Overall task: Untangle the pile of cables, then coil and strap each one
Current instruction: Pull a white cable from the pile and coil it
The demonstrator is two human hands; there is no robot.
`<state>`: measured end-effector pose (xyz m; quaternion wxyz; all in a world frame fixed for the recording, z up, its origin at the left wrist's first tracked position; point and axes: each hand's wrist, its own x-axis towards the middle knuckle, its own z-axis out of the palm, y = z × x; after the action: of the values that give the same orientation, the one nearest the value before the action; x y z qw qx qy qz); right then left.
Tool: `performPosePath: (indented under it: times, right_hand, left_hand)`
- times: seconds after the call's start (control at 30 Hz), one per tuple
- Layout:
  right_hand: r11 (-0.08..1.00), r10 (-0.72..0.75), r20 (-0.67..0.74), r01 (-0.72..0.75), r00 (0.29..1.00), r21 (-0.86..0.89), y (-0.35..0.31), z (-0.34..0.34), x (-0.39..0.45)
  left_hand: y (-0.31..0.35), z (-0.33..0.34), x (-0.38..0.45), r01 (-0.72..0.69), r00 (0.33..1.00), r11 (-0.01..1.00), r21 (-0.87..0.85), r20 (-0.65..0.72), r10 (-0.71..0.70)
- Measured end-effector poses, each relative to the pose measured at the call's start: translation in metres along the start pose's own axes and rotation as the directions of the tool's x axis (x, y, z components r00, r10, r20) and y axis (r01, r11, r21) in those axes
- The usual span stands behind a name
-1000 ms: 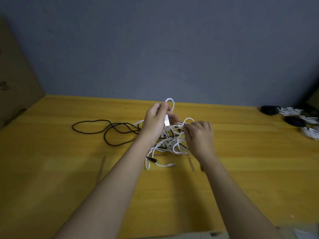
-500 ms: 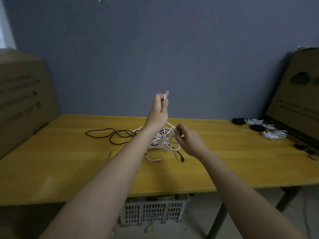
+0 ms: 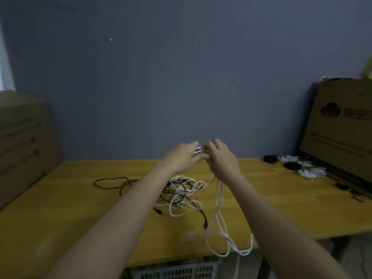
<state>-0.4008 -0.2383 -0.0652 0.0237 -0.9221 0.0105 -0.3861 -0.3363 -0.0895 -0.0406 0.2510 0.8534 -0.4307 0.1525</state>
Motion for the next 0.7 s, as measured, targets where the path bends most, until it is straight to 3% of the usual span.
performPosePath:
  times: [0.1,0.17,0.23,0.37,0.5,0.53,0.6,0.7]
  right_hand:
    - [0.965,0.086,0.069,-0.1,0.994,0.241,0.003,0.027,0.001]
    - [0.87,0.174,0.178,-0.236,0.968,0.433,0.008,0.047,-0.005]
    - [0.794,0.164,0.299,-0.306,0.94,0.526,0.017,0.065,-0.015]
    - [0.838,0.072,0.477,-0.313,0.876,0.447,0.032,0.097,-0.029]
    - [0.984,0.05,0.662,-0.149,0.748,0.094,0.047,0.126,-0.024]
    - [0.993,0.079,0.659,-0.113,0.748,0.01,0.051,0.129,-0.015]
    - [0.994,0.111,0.556,-0.088,0.824,-0.069,0.057,0.127,0.016]
    - [0.995,0.093,0.248,-0.096,0.964,-0.004,0.063,0.108,0.09]
  left_hand:
    - [-0.015,0.009,0.008,0.036,0.999,0.999,0.035,-0.042,-0.035]
    - [-0.025,0.017,0.011,0.08,0.991,0.996,0.029,-0.106,-0.077]
    - [-0.034,0.027,0.012,0.119,0.98,0.993,0.023,-0.16,-0.114]
    - [-0.046,0.047,0.018,0.172,0.961,0.983,-0.066,-0.21,-0.183]
    - [-0.056,0.06,0.03,0.224,0.942,0.966,-0.126,-0.228,-0.248]
    - [-0.058,0.061,0.034,0.225,0.938,0.963,-0.147,-0.235,-0.255]
    - [-0.062,0.054,0.046,0.216,0.921,0.953,-0.211,-0.279,-0.271]
    - [-0.067,0.027,0.074,0.207,0.878,0.943,-0.26,-0.376,-0.297]
